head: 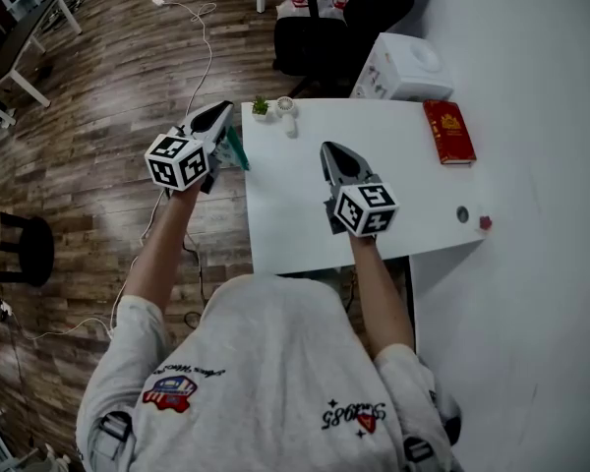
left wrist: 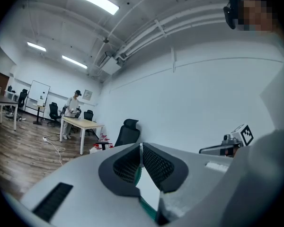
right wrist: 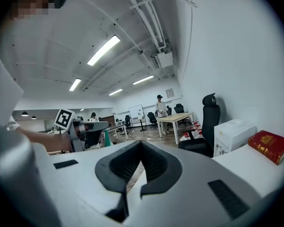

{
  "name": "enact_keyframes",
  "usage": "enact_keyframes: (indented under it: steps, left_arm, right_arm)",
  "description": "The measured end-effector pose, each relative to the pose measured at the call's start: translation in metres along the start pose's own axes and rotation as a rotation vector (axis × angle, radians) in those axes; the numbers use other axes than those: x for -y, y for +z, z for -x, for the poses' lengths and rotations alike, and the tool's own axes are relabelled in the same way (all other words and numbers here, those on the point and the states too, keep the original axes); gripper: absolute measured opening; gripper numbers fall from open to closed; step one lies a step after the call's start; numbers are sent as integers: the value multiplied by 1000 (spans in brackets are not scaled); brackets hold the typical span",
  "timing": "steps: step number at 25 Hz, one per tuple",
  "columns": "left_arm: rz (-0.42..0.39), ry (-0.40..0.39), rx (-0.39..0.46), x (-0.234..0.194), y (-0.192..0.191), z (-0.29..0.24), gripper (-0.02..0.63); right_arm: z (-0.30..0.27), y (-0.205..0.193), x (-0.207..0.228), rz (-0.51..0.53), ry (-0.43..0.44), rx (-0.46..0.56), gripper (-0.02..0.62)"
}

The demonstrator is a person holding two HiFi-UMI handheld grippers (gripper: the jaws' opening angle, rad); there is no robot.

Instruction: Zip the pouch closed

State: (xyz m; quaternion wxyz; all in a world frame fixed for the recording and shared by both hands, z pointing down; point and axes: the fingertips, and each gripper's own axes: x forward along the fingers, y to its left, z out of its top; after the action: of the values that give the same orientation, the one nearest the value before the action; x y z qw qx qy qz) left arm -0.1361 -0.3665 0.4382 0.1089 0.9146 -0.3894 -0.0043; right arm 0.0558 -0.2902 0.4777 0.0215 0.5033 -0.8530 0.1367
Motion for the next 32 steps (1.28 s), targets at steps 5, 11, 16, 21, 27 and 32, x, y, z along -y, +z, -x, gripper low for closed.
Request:
enact_keyframes:
  steps: [5,11,16,21,27,32]
  left_arm:
    - [-35,10,-12,2,-13,4,18]
    - [-61,-21,1,21,-18,8,18]
    - [-100,-22,-18,32,-26,4,18]
    - [-98,-2,-17,25,-24,7,18]
    - [-101,5,-22,20,-20,8,18]
    - [-107,-11,-19,26,-18,10,18]
  right_arm:
    - [-2,9,15,13,-48,20,2]
    - [0,27,21,89,-97,59,2]
    - [9,41,25,183,-143,100,0]
    - [15,47,27,196,-152,109,-2]
    - [21,44,28,206,-158,99,-2]
    - [25,43,27,209,-164,97,-2]
